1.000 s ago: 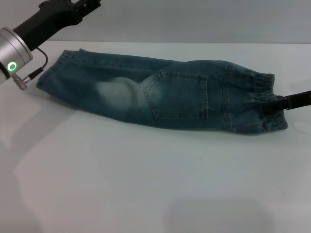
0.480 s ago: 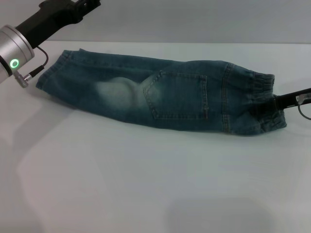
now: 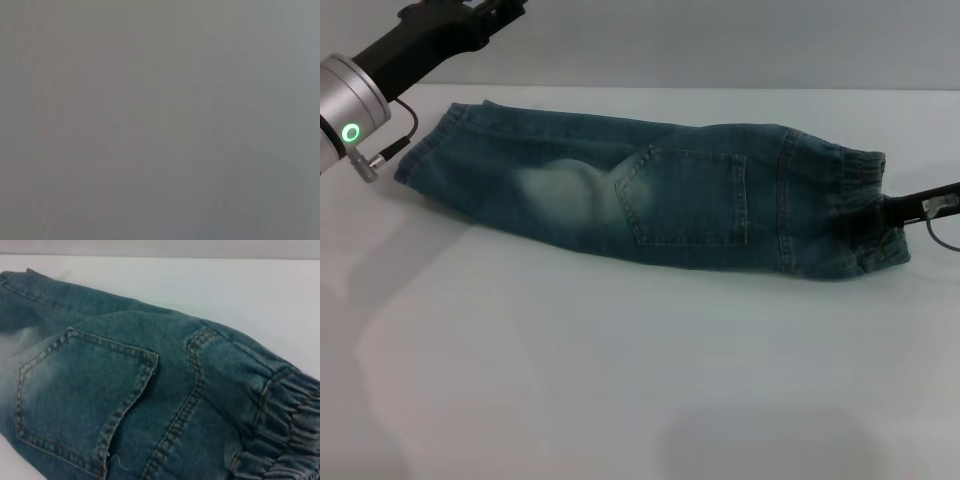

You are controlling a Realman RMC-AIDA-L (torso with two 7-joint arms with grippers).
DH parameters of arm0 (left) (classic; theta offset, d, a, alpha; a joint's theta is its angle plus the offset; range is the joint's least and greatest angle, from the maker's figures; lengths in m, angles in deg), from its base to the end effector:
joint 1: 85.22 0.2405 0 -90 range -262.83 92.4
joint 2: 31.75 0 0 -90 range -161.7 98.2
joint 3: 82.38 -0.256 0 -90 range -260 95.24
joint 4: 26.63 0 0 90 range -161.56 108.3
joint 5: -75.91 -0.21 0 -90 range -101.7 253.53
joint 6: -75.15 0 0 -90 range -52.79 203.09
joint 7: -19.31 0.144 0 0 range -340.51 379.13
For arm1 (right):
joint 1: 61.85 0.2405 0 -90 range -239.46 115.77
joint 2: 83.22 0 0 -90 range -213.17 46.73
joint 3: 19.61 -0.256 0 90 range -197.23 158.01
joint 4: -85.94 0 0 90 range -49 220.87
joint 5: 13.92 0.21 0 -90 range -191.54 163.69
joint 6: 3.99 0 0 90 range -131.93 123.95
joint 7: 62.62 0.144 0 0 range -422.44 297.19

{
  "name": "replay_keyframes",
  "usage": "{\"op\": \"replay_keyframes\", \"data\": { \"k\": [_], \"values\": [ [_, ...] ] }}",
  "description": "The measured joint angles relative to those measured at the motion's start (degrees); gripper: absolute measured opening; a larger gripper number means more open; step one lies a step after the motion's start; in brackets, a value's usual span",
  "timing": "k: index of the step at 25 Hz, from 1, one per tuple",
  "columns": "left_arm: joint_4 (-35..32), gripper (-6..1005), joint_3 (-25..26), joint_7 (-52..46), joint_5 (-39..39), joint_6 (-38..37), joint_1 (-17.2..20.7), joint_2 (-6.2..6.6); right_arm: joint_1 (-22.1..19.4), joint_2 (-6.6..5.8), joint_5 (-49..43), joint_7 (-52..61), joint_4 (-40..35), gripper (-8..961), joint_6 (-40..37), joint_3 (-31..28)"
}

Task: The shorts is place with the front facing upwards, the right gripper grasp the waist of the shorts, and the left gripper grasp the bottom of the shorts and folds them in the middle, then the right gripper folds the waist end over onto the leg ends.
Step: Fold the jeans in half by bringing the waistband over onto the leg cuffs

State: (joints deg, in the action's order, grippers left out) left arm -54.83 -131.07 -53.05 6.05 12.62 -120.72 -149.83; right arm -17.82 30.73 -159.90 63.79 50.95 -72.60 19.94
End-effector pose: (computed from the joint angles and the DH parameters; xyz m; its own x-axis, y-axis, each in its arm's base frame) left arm -0.2324 0.4193 0.0343 0.4870 0.1424 0.8617 0.7424 -0.5872 -0.3226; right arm 0.2843 0.4080 0.0217 0.5149 -0.8253 -0.2319 -0.8328 -0.4175 -0.3635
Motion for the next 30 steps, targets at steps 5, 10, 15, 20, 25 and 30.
{"op": "replay_keyframes", "data": {
  "k": [5,10,15,20,25,30],
  "values": [
    [0.0,813,-0.22,0.17,0.0,0.39,-0.02,-0.02,-0.34,0.48,0.0,-0.63,-0.91,352,-0.24,-0.01],
    [1.17,813,-0.96,1.79,-0.34,2.33,-1.05,-0.05,-1.85,1.84,0.46,-1.29,-3.85,160,-1.18,-0.2],
    [4.65,813,-2.22,5.0,-0.41,3.7,-3.34,-0.22,-6.03,2.54,7.54,-1.93,-12.01,82,-8.47,-0.28],
    [6.8,813,-5.87,7.47,-0.22,6.32,-5.59,-0.51,-9.76,2.18,12.7,-1.01,-21.8,80,-18.29,-1.03],
    [8.55,813,-10.73,9.02,-0.15,8.35,-8.13,-0.74,-10.83,2.23,13.5,0.96,-30.04,79,-25.61,-3.59],
    [8.97,813,-16.38,9.15,-0.11,9.85,-9.43,-0.93,-10.93,2.08,15.53,2.29,-35.18,78,-30.89,-5.97]
  ]
}}
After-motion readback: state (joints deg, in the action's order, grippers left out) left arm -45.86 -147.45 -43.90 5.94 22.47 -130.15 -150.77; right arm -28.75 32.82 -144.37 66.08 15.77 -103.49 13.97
